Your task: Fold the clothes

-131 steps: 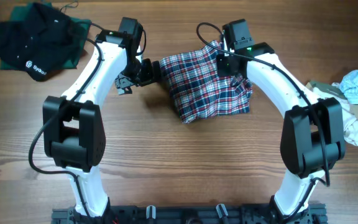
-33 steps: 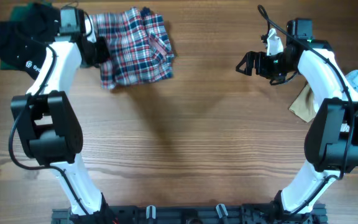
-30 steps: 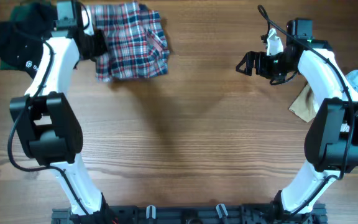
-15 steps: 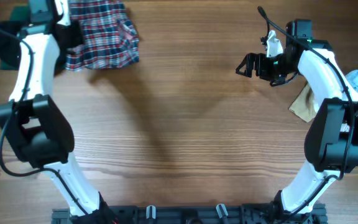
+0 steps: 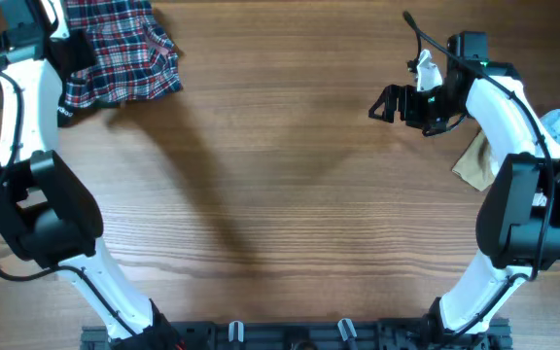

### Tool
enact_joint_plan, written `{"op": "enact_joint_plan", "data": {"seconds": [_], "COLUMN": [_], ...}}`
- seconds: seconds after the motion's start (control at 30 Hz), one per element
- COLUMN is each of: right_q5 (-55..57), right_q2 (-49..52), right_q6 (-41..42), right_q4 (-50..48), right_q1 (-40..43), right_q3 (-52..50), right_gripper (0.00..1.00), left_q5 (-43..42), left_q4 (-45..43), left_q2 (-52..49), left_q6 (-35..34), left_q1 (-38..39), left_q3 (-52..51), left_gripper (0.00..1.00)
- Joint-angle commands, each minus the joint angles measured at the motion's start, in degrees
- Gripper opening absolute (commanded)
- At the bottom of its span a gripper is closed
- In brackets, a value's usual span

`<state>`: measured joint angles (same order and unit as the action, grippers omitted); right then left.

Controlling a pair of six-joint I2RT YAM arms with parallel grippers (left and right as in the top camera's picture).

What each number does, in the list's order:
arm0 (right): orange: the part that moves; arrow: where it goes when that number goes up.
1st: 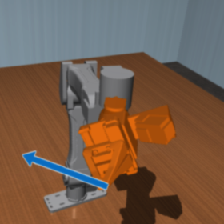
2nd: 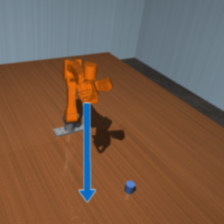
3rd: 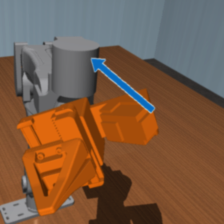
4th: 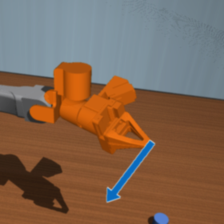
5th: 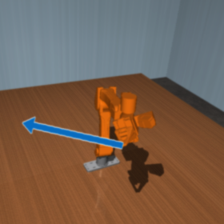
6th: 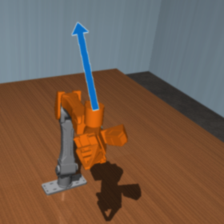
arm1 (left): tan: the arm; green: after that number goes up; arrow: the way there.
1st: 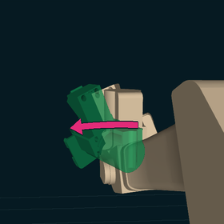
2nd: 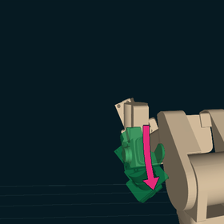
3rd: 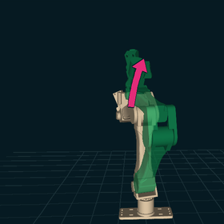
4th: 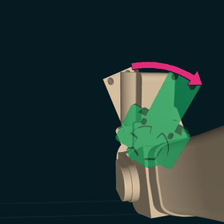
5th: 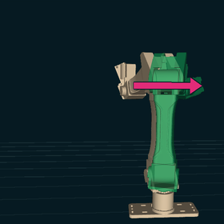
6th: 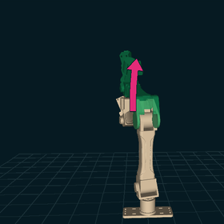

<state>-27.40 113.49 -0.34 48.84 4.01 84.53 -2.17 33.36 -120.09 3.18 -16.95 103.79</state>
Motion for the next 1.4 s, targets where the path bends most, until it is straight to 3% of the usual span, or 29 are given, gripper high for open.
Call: {"op": "enact_joint_plan", "data": {"seconds": [0.0,0.37,0.77,0.97,1.27,1.37], "right_q5": [-0.48,-0.48,-0.48,-0.48,-0.48,-0.5], "right_q2": [-0.46,-0.46,-0.46,-0.46,-0.46,-0.46], "right_q6": [-0.98,-1.01,-0.98,-0.96,-0.7,-0.52], "right_q4": [0.07,0.04,0.57,1.2,1.86,1.92], "right_q1": [-0.02,-0.02,-0.02,-0.02,-0.02,-0.04], "right_q3": [-0.24,-0.28,-0.28,-0.28,-0.28,-0.28], "right_gripper": [1.0,1.0,1.0,1.0,1.0,1.0], "left_q5": [0.35,2.27,3.1,1.16,1.14,1.16], "left_q4": [-1.09,1.42,1.81,1.97,1.99,2.05], "left_q2": [2.25,4.15,3.82,2.75,0.13,-1.53], "left_q6": [1.11,1.07,1.09,1.07,1.05,0.87], "left_q1": [-0.22,-0.28,-4.5,-7.63,-11.28,-11.91], "left_q3": [1.68,7.91,8.02,7.98,7.98,7.98], "left_gripper": [0.09,0.08,0.09,0.17,0.18,0.25]}}
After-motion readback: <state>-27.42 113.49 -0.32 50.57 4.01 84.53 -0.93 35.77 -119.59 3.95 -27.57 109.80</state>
